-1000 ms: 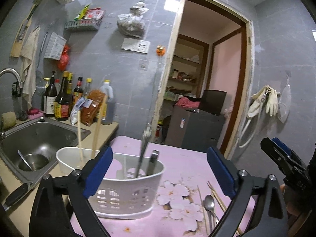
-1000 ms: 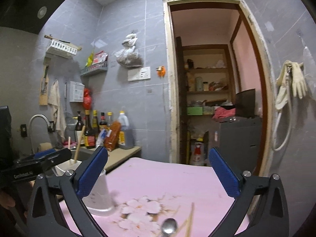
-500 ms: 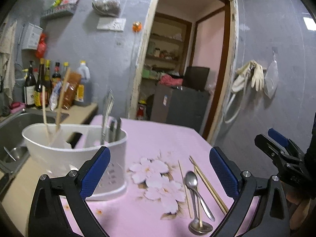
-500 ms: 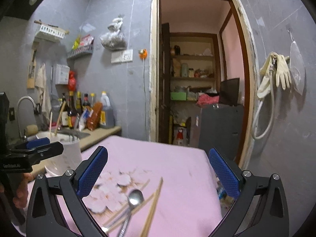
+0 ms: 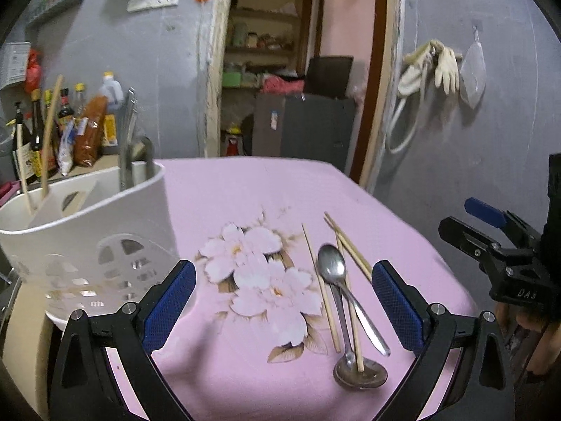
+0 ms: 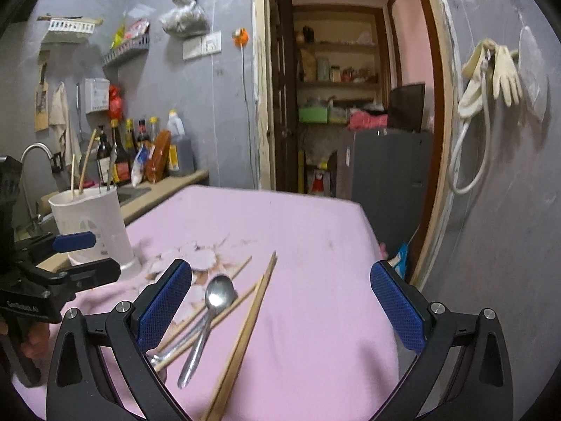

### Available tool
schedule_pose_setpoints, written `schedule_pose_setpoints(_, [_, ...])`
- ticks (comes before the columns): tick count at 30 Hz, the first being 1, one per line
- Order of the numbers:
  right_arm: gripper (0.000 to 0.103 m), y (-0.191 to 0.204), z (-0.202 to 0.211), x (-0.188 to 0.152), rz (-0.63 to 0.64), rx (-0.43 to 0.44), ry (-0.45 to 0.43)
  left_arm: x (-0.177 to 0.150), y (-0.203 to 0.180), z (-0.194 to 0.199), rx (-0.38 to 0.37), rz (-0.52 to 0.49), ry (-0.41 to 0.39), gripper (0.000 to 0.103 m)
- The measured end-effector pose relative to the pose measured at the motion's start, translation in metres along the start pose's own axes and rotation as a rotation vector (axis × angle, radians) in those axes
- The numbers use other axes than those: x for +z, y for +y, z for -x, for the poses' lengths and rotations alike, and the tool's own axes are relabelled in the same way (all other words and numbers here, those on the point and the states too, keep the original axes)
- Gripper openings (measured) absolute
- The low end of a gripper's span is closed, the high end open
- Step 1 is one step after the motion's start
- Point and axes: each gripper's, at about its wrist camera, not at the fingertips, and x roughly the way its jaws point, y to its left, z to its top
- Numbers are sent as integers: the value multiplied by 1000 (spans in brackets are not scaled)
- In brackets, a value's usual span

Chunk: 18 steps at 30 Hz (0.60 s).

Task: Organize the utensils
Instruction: 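Withdraw both tools from the caddy back toward the utensils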

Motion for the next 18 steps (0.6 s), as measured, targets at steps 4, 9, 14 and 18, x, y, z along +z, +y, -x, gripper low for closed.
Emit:
schedule_pose_setpoints(4, [88,-3,-10,-5,-4,8,65,-3,-2,-14,-20,-15,63,98])
schedule_pose_setpoints(9, [75,-6,-21,-13,-13,33,141,-3,-5,-27,-54,-30,126,87])
schedule_pose_setpoints(14, [51,-2,-33,-18,5,46,206,-2,-9,-49,-93,-60,229,59])
schedule_pose_setpoints(18, [45,2,-36,-20,25,61,235,-3,-8,-67,-128,-55,310,44])
